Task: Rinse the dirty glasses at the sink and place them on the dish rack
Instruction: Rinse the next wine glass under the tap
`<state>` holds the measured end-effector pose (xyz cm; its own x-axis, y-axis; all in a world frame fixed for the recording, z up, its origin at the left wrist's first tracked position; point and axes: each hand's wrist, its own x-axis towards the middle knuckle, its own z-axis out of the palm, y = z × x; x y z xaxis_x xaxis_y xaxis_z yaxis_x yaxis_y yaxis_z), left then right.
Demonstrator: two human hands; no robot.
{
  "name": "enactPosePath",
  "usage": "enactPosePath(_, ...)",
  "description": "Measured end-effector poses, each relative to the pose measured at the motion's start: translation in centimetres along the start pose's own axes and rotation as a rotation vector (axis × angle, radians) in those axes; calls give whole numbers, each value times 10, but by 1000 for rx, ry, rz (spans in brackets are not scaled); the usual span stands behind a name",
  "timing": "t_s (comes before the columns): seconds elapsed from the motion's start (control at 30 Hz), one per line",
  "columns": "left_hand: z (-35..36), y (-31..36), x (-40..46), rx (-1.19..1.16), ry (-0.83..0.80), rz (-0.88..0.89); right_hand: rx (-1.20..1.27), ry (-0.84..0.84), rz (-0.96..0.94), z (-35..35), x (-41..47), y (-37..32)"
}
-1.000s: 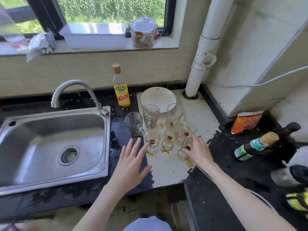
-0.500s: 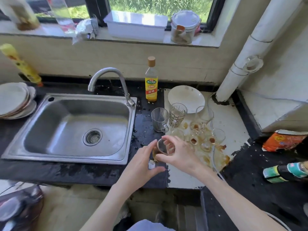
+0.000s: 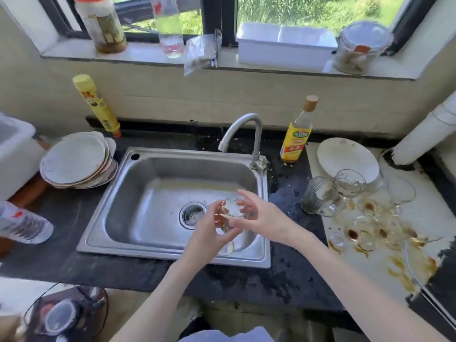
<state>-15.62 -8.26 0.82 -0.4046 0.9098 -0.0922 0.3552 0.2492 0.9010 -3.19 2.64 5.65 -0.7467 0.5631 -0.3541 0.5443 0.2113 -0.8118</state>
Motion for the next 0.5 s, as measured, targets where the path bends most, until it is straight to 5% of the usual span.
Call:
enactPosePath(0.17, -45, -33, 35, -30, -25, -85, 74, 145, 137, 9, 44, 0)
enactPosePath(0.5, -43, -57, 89, -77, -47, -179, -207, 436, 284, -44, 131, 44)
